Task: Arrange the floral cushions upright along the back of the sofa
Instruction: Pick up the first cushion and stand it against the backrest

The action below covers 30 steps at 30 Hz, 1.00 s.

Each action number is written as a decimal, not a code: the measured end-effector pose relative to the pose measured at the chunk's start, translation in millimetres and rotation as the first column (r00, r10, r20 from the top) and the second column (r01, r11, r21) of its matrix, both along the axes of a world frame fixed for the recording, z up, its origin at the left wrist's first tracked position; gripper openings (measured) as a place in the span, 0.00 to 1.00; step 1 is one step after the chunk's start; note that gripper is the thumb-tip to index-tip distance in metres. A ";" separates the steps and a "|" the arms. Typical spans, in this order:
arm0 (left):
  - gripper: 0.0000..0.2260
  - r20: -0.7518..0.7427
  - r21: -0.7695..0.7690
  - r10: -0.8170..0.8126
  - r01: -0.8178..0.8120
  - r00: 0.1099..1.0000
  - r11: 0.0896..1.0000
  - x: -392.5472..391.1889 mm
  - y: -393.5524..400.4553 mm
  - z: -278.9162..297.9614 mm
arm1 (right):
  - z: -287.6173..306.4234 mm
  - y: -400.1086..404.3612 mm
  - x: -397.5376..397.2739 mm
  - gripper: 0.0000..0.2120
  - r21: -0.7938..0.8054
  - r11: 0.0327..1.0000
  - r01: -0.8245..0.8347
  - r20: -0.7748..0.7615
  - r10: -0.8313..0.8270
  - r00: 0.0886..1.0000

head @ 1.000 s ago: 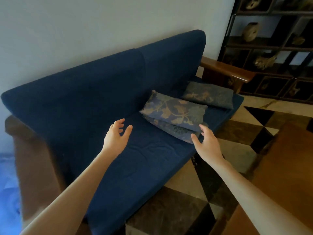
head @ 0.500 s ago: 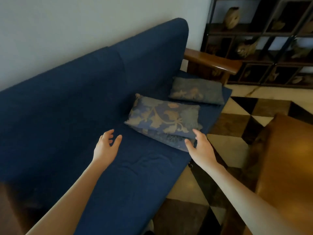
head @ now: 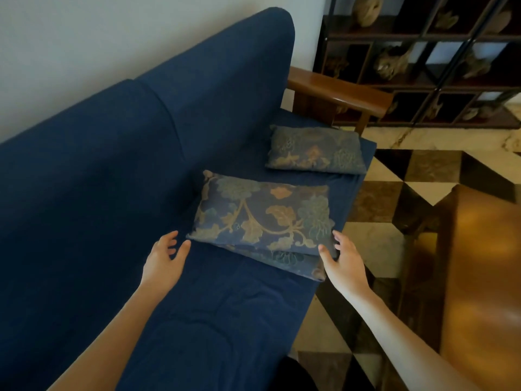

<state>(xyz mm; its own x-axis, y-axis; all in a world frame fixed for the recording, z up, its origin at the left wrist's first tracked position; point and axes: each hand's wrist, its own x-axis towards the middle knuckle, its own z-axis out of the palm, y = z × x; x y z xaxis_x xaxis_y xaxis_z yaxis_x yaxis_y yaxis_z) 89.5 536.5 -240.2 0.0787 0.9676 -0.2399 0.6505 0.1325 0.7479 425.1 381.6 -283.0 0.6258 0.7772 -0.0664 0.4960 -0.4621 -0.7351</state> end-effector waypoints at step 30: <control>0.37 -0.241 -0.280 0.149 -0.216 0.959 0.936 106.4 265.3 -217.4 | -185.1 196.9 147.8 0.26 -0.382 0.848 0.367 -0.300 -0.490 0.819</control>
<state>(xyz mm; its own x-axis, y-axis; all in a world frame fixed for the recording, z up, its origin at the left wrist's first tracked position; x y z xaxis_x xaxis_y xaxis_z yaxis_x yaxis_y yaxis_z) 195.9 801.8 -457.6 -0.1773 0.8402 -0.5125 0.7324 0.4605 0.5016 572.8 578.5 -468.1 0.7683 0.3393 -0.5428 -0.0880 -0.7839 -0.6146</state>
